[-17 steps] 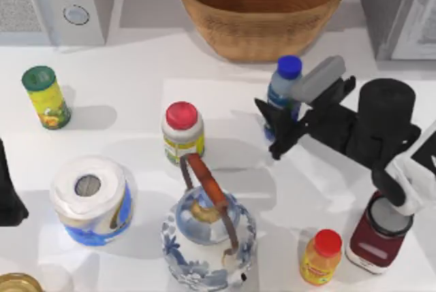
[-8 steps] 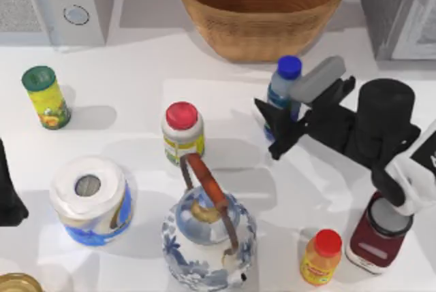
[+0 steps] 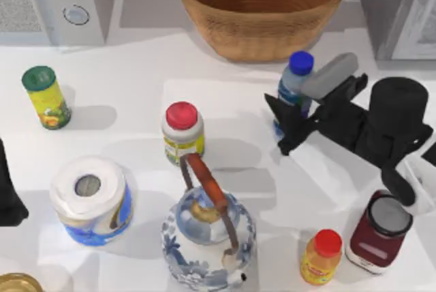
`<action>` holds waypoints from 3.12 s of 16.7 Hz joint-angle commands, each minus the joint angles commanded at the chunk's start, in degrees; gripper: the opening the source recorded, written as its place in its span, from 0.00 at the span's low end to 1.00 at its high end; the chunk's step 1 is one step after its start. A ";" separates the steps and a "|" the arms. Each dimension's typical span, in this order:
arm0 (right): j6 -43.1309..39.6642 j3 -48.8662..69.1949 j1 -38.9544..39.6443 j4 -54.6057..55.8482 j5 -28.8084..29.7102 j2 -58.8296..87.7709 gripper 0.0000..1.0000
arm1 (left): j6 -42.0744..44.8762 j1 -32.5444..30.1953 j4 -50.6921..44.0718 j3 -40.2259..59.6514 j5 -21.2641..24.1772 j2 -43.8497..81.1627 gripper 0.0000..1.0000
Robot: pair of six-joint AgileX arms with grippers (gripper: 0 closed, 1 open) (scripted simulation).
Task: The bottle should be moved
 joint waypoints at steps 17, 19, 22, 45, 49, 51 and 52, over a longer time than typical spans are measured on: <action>2.73 -26.71 -35.21 2.05 8.43 -24.87 0.00 | 0.00 0.00 0.00 0.00 0.00 0.00 1.00; 2.78 -26.45 -34.92 2.13 8.34 -24.37 0.00 | 0.00 0.00 0.00 0.00 0.00 0.00 1.00; 2.74 -24.11 -34.49 4.36 8.70 -21.14 0.00 | 0.00 0.00 0.00 0.00 0.00 0.00 1.00; 3.11 -15.76 -33.19 11.57 10.72 -4.44 0.75 | 0.00 0.00 0.00 0.00 0.00 0.00 1.00; 3.11 -15.76 -33.19 11.57 10.72 -4.44 1.00 | 0.00 0.00 0.00 0.00 0.00 0.00 1.00; 3.11 -15.76 -33.19 11.57 10.72 -4.44 1.00 | 0.00 0.00 0.00 0.00 0.00 0.00 1.00; 3.11 -15.76 -33.19 11.57 10.72 -4.44 1.00 | 0.00 0.00 0.00 0.00 0.00 0.00 1.00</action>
